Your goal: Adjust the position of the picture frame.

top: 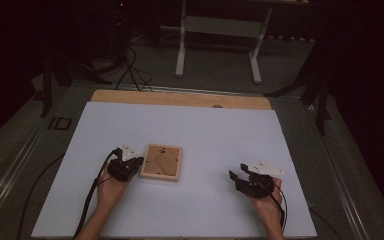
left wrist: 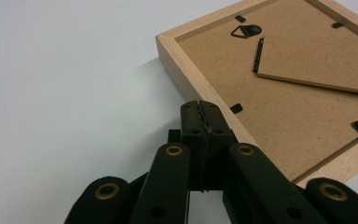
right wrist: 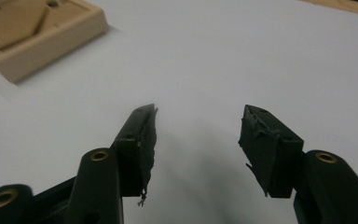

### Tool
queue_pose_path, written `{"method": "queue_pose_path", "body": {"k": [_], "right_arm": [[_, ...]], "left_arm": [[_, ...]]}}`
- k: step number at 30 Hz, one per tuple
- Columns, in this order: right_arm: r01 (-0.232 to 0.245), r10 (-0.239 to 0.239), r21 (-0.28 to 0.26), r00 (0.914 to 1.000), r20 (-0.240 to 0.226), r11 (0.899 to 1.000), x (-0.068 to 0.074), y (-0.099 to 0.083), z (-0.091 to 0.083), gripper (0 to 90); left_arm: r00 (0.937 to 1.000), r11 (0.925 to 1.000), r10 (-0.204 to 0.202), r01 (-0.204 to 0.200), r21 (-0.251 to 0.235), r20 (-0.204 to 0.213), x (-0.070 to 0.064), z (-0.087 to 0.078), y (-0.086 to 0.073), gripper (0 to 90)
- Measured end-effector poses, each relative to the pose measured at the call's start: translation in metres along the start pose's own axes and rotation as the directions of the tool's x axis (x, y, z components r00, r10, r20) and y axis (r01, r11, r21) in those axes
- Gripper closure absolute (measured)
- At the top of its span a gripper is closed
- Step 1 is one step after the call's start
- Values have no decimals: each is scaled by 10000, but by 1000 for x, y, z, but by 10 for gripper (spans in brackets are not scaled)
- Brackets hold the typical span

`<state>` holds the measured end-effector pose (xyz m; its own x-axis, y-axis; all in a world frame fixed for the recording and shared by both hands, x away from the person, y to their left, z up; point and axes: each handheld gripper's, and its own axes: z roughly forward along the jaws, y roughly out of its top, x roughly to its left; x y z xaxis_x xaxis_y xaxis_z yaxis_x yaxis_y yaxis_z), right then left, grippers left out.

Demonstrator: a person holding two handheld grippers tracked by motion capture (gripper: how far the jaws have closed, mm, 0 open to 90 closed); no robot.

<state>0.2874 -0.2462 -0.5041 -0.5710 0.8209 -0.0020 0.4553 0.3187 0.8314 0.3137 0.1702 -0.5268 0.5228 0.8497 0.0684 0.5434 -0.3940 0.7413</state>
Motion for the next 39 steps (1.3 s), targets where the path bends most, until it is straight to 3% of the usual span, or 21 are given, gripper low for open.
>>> {"method": "queue_pose_path", "body": {"k": [9, 12, 17, 21, 27, 36, 39], "right_arm": [[260, -278, -423, 9987, -420, 9988, 10, 27, 11, 531], [207, -253, -589, 9966, -781, 9981, 16, 37, 17, 551], [715, -780, -675, 9919, -1002, 9952, 30, 60, 28, 587], [834, -907, -707, 9901, -1075, 9940, 34, 69, 34, 600], [817, -894, -605, 9864, -1379, 9948, 37, 80, 54, 621], [984, -1089, -782, 9835, -1441, 9921, 49, 95, 78, 695], [825, -928, -746, 9846, -1479, 9938, 52, 100, 88, 725]], "left_arm": [[9987, 9978, -451, 462, -471, 238, 4, -16, -1, 810], [9984, 9971, -386, 412, -633, 412, 2, -22, 0, 805], [9979, 9967, -204, 251, -766, 622, -3, -27, 1, 789], [9946, 9971, -61, 139, -747, 1035, -6, -29, 1, 760], [9909, 9976, 107, -14, -695, 1340, -10, -30, 1, 727], [9893, 9959, 261, -133, -891, 1438, -19, -41, -3, 722], [9889, 9961, 319, -195, -864, 1452, -22, -40, -4, 730]]}}
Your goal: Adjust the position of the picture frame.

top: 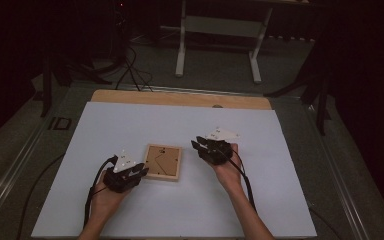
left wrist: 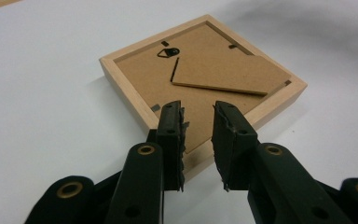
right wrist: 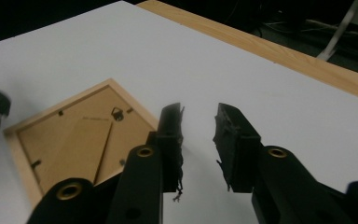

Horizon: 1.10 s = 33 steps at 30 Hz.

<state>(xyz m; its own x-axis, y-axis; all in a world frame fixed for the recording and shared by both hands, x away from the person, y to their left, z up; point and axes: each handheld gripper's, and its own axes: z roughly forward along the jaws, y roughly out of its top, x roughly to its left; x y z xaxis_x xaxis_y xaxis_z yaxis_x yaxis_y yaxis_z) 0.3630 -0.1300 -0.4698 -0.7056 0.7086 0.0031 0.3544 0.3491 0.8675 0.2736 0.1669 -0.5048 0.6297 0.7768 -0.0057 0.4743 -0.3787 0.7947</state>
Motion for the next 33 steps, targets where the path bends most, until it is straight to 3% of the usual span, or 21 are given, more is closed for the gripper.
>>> {"method": "queue_pose_path", "body": {"k": [4, 10, 16, 21, 33], "right_arm": [[25, -24, 104, 10000, -57, 9999, 3, 7, 15, 747], [183, -184, 93, 9998, 92, 9998, 8, 13, 33, 806], [27, -29, 316, 10000, 74, 9995, 11, 13, 52, 895], [195, -199, 672, 9998, 49, 9975, 16, 14, 69, 899], [250, -261, 1520, 9996, 49, 9881, 22, 7, 95, 899]], "left_arm": [[9997, 9997, 221, -222, 124, 116, -4, 2, -1, 730], [9995, 9998, 170, -172, 95, 259, -8, -2, -5, 732], [9988, 9983, 455, -462, 361, 195, -15, 1, -9, 789], [9960, 9937, 836, -857, 723, 321, -20, 6, -10, 855], [9954, 9842, 943, -961, 1489, 192, -18, 14, -14, 893]]}}
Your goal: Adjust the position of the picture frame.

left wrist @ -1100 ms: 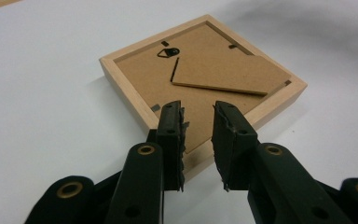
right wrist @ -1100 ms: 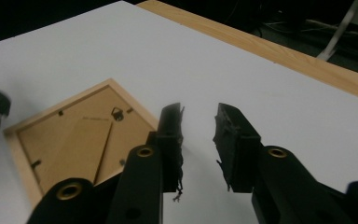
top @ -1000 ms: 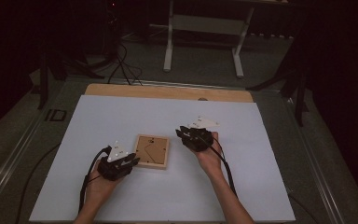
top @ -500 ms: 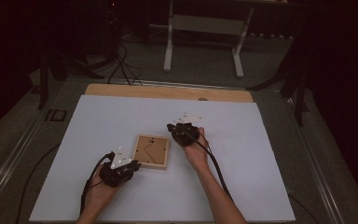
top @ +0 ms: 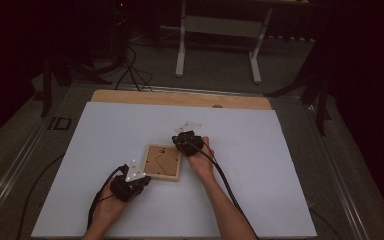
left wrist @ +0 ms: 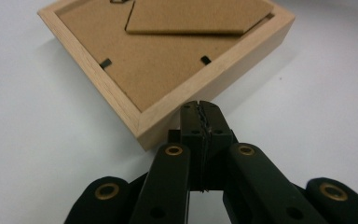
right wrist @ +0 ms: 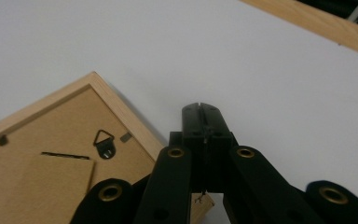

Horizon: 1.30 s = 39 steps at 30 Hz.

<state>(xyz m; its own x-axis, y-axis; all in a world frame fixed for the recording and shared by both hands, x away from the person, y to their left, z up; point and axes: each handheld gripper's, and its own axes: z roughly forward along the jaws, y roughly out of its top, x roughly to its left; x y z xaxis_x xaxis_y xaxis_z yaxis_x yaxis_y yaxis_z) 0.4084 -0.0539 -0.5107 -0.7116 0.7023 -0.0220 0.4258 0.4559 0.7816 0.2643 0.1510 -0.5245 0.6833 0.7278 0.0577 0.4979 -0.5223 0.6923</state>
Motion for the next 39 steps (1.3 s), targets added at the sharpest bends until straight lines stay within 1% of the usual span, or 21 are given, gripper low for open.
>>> {"method": "queue_pose_path", "body": {"k": [5, 9, 11, 16, 20, 24, 26, 31, 33, 35, 37, 38, 39], "right_arm": [[112, -111, 212, 9999, -13, 9997, 2, 0, 5, 900], [123, -119, 399, 9999, -81, 9991, 3, -2, 8, 900], [76, -73, 402, 9999, -71, 9992, 3, -2, 7, 900], [133, -124, 440, 9997, -210, 9989, 1, -2, 5, 900], [144, -133, 501, 9996, -233, 9986, -1, -2, 4, 900], [159, -149, 593, 9997, -182, 9981, -2, -3, 2, 900], [99, -88, 581, 9998, -195, 9983, -3, -3, 0, 900], [164, -152, 636, 9997, -196, 9978, -5, -6, -7, 900], [236, -224, 616, 9995, -199, 9978, -4, -6, -10, 900], [325, -299, 694, 9988, -381, 9971, -2, -7, -13, 900], [600, -574, 729, 9976, -382, 9955, 3, -7, -14, 900], [600, -574, 729, 9976, -382, 9955, 3, -7, -14, 900], [697, -662, 800, 9968, -450, 9944, 5, -7, -14, 900]], "left_arm": [[10000, 9999, -34, 34, 114, 3, 1, 2, 0, 894], [10000, 9999, -29, 29, 133, -8, 2, 2, 0, 894], [10000, 9999, -31, 31, 145, -12, 2, 2, 0, 894], [10000, 9998, -84, 85, 158, -49, 2, 3, 0, 894], [9999, 9997, -138, 139, 180, -73, 4, 4, 1, 894], [9995, 9993, -303, 305, 208, -98, 5, 6, 3, 894], [9993, 9992, -319, 324, 249, -169, 5, 7, 5, 894], [9993, 9992, -234, 244, 312, -303, 3, 14, 9, 894], [9993, 9993, -230, 239, 303, -298, 3, 15, 10, 894], [9993, 9993, -237, 245, 275, -281, 3, 16, 10, 894], [9992, 9993, -287, 294, 248, -278, 4, 17, 10, 894], [9992, 9993, -287, 294, 248, -278, 4, 17, 10, 894], [9992, 9993, -282, 288, 227, -282, 5, 17, 11, 894]]}}
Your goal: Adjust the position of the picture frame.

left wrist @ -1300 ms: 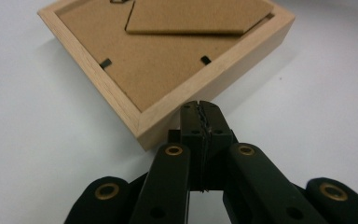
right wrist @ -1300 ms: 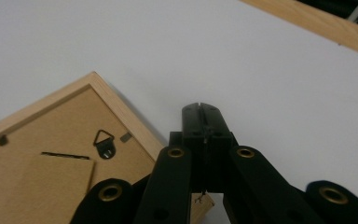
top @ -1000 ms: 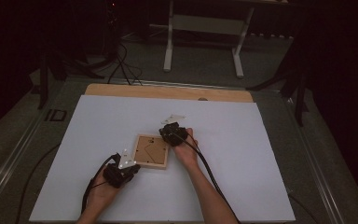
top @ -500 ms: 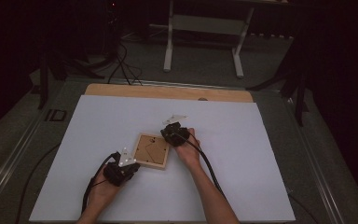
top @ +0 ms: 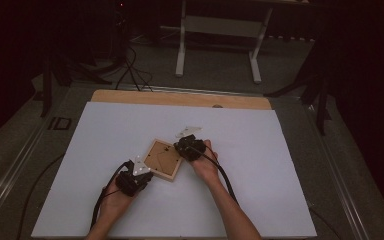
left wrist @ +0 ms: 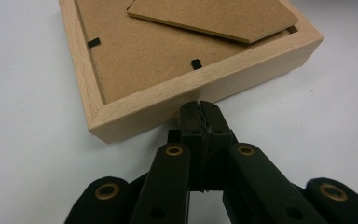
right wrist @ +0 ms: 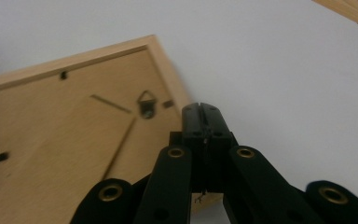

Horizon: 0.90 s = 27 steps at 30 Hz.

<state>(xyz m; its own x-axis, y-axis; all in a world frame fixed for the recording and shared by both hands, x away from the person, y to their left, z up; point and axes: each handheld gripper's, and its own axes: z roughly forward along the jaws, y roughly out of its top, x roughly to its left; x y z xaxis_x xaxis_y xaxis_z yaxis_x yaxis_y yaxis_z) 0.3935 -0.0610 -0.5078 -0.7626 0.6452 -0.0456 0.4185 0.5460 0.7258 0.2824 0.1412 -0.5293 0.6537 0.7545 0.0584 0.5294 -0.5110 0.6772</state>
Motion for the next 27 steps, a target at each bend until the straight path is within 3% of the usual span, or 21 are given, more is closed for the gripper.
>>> {"method": "queue_pose_path", "body": {"k": [1, 4, 7, 12, 15, 19, 23, 27], "right_arm": [[277, -278, 54, 9994, 228, 9996, 4, -1, 2, 900], [-102, 108, -301, 9997, 198, 9995, 1, -1, 4, 900], [-202, 225, -470, 9986, 488, 9987, -3, 3, 4, 900], [-490, 507, -239, 9957, 776, 9985, -15, 5, 7, 900], [-418, 417, 3, 9969, 670, 9991, -15, 3, 10, 900], [-663, 662, 15, 9971, 375, 9978, -18, 2, 6, 900], [-528, 525, 91, 9982, 298, 9986, -17, 2, 2, 900], [-374, 366, 135, 9978, 554, 9992, -17, 2, 3, 900]], "left_arm": [[10000, 10000, 4, -4, -24, -11, 0, 0, 0, 894], [9999, 10000, 95, -95, -24, -36, -1, 1, 1, 893], [9999, 9999, 145, -145, 58, -5, -1, 2, 1, 893], [9999, 9999, 129, -128, 70, -51, -1, 2, 0, 893], [10000, 10000, -31, 31, 49, 18, 2, 2, 0, 894], [9999, 9999, -101, 101, 54, -68, 3, 2, 0, 894], [9996, 9997, -249, 250, 45, -155, 7, 3, 0, 894], [9994, 9997, -260, 261, 43, -214, 7, 4, 1, 894]]}}
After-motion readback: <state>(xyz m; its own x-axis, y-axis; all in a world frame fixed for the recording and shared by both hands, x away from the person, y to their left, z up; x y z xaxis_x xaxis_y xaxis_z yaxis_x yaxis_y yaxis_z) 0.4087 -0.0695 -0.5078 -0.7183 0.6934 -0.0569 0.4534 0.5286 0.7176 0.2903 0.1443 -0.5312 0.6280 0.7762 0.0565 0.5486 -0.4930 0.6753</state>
